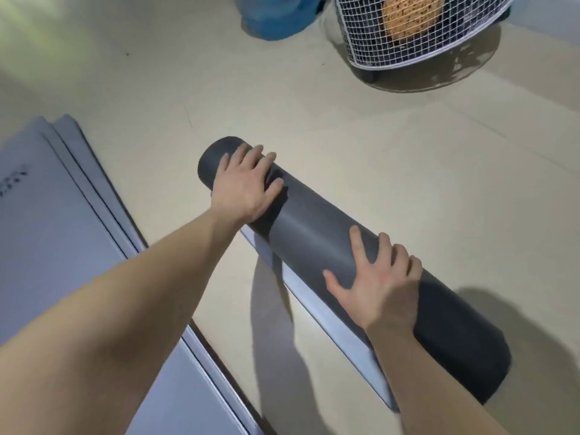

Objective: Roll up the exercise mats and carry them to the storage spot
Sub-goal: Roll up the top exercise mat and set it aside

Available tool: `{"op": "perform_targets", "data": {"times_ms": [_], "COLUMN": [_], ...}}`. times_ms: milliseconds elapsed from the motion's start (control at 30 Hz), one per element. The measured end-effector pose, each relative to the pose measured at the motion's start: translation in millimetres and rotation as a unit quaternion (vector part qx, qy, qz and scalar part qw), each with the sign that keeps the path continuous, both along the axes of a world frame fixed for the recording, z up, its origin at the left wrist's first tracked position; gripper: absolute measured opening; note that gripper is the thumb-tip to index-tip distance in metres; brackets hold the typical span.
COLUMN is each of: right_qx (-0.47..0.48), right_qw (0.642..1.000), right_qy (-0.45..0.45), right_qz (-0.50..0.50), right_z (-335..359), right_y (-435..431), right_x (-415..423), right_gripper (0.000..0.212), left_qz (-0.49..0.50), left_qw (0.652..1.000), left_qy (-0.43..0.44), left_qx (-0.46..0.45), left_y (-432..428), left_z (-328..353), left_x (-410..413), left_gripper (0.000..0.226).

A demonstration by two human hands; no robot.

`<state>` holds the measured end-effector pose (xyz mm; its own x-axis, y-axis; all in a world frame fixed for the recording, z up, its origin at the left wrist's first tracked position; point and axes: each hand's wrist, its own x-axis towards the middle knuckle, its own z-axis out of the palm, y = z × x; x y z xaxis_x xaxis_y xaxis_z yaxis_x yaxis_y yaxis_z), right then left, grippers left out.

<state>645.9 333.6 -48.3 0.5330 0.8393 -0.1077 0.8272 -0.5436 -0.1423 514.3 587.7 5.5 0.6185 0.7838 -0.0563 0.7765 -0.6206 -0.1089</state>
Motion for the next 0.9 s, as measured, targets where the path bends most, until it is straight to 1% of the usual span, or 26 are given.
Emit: {"op": "perform_targets", "data": {"times_ms": [33, 67, 133, 167, 200, 267, 300, 333, 400, 433, 500, 600, 667, 700, 767, 833, 900], "right_qx": [0.008, 0.008, -0.011, -0.018, -0.026, -0.006, 0.01, 0.02, 0.013, 0.0, -0.027, -0.029, -0.025, -0.024, -0.034, -0.053, -0.072], "right_qw": [1.0, 1.0, 1.0, 0.999, 0.996, 0.975, 0.968, 0.974, 0.989, 0.991, 0.987, 0.985, 0.985, 0.985, 0.984, 0.982, 0.98], "right_qy": [0.015, 0.024, 0.019, 0.018, 0.034, 0.101, 0.123, 0.121, 0.081, 0.063, 0.045, 0.023, 0.007, 0.001, -0.004, 0.007, 0.041], "right_qz": [-0.004, -0.007, -0.011, -0.028, -0.072, -0.198, -0.217, -0.193, -0.122, -0.122, -0.154, -0.171, -0.168, -0.17, -0.174, -0.182, -0.18], "right_z": [-2.9, -5.8, -11.8, -9.6, -2.8, 11.7, 17.5, 19.9, 16.2, 10.0, -2.4, -13.5, -15.5, -17.2, -19.5, -15.4, -5.1], "right_y": [2.5, 5.4, 9.4, 11.5, 16.1, 43.2, 66.7, 88.8, 133.0, 149.0, 162.3, 161.6, 162.8, 164.1, 167.2, 170.0, 170.6], "right_x": [1.0, 0.7, -1.7, -2.6, -3.3, -8.2, -16.6, -28.1, -59.1, -68.9, -72.0, -66.2, -68.4, -69.9, -68.9, -66.2, -65.3], "right_gripper": [0.085, 0.085, 0.084, 0.081, 0.076, 0.067, 0.064, 0.062, 0.057, 0.056, 0.057, 0.06, 0.059, 0.059, 0.058, 0.059, 0.063], "left_qz": [-0.005, -0.009, -0.017, -0.021, -0.026, -0.02, -0.016, -0.015, -0.016, -0.019, -0.043, -0.106, -0.077, -0.058, -0.052, -0.061, -0.058], "left_qw": [1.0, 0.999, 0.999, 0.999, 0.998, 0.997, 0.997, 0.997, 0.996, 0.996, 0.993, 0.988, 0.99, 0.992, 0.992, 0.989, 0.989], "left_qy": [0.024, 0.027, -0.013, -0.031, -0.038, -0.04, -0.04, -0.038, -0.03, -0.031, -0.041, -0.08, -0.086, -0.074, -0.055, -0.046, -0.041], "left_qx": [-0.014, -0.027, -0.032, -0.037, -0.043, -0.057, -0.064, -0.069, -0.08, -0.086, -0.098, -0.078, -0.077, -0.086, -0.106, -0.123, -0.128], "left_y": [12.7, 22.1, 28.6, 29.4, 29.9, 33.2, 35.7, 35.0, 34.6, 35.6, 44.5, 79.4, 104.2, 111.8, 115.8, 119.3, 124.0], "left_z": [-10.0, -22.8, -44.2, -51.5, -56.6, -61.1, -61.1, -61.6, -63.9, -65.1, -62.6, -54.5, -54.4, -58.1, -70.6, -77.6, -77.9], "left_x": [-0.1, -1.8, -6.7, -8.2, -9.7, -12.4, -13.6, -13.0, -12.8, -14.1, -16.4, -22.5, -27.3, -27.5, -23.0, -17.7, -19.3], "left_gripper": [0.06, 0.061, 0.061, 0.061, 0.061, 0.063, 0.064, 0.065, 0.067, 0.068, 0.067, 0.059, 0.061, 0.064, 0.067, 0.065, 0.064]}}
